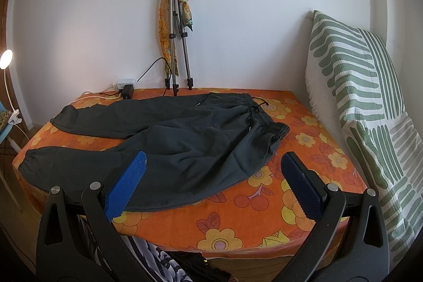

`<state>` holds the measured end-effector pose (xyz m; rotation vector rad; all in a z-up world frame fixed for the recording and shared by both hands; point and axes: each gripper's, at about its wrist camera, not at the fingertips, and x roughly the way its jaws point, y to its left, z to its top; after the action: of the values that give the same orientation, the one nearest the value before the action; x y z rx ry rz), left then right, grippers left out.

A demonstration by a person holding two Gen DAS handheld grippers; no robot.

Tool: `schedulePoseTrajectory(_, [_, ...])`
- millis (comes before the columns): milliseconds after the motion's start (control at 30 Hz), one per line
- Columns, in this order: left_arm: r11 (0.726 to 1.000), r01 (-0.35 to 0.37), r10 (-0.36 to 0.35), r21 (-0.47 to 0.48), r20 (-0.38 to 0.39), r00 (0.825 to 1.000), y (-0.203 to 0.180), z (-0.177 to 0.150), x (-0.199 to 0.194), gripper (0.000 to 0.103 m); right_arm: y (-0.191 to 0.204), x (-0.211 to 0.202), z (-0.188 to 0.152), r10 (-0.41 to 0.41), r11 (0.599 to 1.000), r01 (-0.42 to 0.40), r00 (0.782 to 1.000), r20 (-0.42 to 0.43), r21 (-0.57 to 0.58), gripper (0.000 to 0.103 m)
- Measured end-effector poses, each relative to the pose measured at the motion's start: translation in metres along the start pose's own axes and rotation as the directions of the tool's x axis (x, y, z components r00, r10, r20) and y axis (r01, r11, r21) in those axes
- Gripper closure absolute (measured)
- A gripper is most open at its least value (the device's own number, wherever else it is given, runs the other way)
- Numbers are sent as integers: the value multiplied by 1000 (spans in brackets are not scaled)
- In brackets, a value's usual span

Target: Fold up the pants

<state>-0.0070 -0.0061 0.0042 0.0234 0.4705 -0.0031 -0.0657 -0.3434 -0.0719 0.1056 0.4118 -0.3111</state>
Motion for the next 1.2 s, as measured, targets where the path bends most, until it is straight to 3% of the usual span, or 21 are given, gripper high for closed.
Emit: schedulePoseTrajectory(1200, [1000, -6, 6, -8, -16, 1000, 10, -6, 0, 1, 0, -1, -1, 3, 1000, -3, 1000, 3, 0, 0])
